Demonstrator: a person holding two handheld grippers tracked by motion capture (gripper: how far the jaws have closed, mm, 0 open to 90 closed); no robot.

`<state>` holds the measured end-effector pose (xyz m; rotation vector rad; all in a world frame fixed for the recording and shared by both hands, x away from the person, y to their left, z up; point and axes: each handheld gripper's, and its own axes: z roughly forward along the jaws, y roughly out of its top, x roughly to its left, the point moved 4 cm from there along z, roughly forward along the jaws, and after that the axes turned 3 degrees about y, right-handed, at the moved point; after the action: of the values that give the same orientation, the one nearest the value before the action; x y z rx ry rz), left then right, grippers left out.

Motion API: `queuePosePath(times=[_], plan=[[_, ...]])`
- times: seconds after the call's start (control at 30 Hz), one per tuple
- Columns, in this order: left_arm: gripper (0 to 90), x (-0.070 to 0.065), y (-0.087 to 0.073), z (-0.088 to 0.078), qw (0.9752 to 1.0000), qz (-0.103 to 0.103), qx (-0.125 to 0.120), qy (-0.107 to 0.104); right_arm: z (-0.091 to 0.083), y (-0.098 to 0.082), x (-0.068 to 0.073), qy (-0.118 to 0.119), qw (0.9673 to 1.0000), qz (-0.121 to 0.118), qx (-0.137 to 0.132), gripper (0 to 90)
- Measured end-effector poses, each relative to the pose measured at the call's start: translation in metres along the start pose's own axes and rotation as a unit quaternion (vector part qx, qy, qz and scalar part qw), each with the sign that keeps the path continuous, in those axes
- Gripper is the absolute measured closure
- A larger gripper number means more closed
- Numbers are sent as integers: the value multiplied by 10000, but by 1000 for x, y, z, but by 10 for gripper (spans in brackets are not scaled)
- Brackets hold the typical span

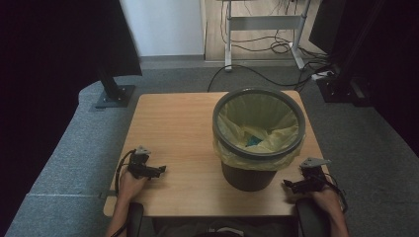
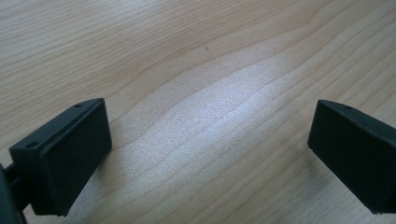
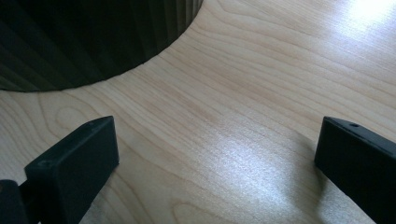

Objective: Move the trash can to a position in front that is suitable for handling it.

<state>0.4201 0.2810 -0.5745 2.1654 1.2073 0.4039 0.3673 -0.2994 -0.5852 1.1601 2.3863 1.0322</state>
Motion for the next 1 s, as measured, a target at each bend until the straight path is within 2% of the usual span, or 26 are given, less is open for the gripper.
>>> queuePosePath(times=[0.07, 0.1, 0.13, 0.27, 0.5, 0.6, 0.83, 1.0], plan=[[0, -2, 1, 0, 9999, -20, -27, -163, -1, 1, 0, -20, 10000, 38, 49, 0], [0, -2, 1, 0, 9999, -20, -27, -163, -1, 2, 0, -3, 9999, 85, 64, 0], [0, -2, 1, -1, 9996, -60, -62, -277, -1, 3, 0, 27, 9999, 143, 81, 0], [0, -2, 2, -3, 9997, -16, -107, -202, -4, 9, 1, 67, 9997, 217, 36, 0], [0, -5, 5, -10, 9991, -2, -315, -293, -14, 30, -5, -31, 9984, 535, -180, 0], [0, -7, 8, -12, 9983, -91, -418, -394, -19, 38, -11, -169, 9971, 686, -293, 0], [0, -11, 19, -22, 9969, -208, -597, -465, -22, 61, -27, -359, 9925, 1011, -588, 0], [0, -13, 26, -28, 9969, -132, -670, -384, -21, 74, -38, -526, 9883, 1176, -817, 0]])
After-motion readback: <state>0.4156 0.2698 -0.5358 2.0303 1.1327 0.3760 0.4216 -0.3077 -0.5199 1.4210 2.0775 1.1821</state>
